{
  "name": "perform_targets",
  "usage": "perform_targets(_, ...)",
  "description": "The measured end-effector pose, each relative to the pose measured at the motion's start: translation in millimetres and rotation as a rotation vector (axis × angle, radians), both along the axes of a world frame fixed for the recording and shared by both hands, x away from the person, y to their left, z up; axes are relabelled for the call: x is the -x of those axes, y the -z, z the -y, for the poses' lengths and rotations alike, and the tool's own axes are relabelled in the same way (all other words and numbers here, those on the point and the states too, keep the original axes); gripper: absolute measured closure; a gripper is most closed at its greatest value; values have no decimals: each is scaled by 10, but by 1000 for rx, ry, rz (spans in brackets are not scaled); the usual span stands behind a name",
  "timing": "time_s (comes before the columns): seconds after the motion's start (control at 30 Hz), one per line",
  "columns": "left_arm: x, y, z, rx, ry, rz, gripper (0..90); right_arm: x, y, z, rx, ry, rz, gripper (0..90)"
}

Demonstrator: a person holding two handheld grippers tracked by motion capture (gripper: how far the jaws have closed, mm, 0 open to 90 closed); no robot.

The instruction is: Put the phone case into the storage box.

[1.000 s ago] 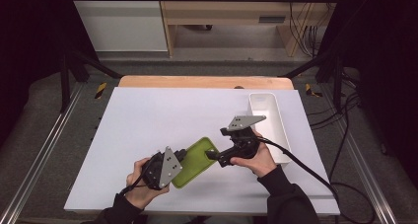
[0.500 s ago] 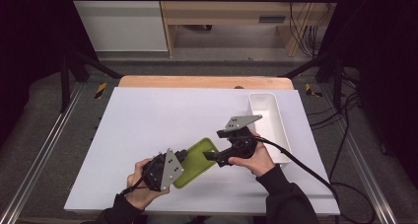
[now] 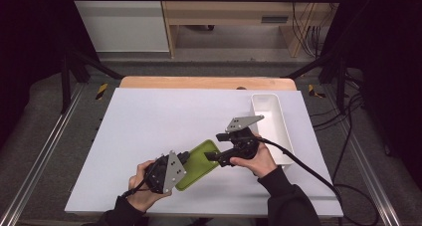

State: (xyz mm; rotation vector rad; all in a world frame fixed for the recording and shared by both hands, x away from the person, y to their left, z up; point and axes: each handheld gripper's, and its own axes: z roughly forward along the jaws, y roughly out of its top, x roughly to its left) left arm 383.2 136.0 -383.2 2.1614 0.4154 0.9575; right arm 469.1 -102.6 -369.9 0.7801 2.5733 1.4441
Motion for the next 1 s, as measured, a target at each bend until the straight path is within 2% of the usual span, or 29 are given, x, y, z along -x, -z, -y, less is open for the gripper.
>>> perform_targets(0.23,3,4,5,-6,4,1,877,-16,-8,11,-5,-13,-27,340)
perform_targets(0.73,27,7,27,-13,20,13,877,-43,8,10,5,-27,-73,471)
perform_targets(1.0,35,11,36,-16,26,15,877,-67,13,14,-7,-43,-116,584)
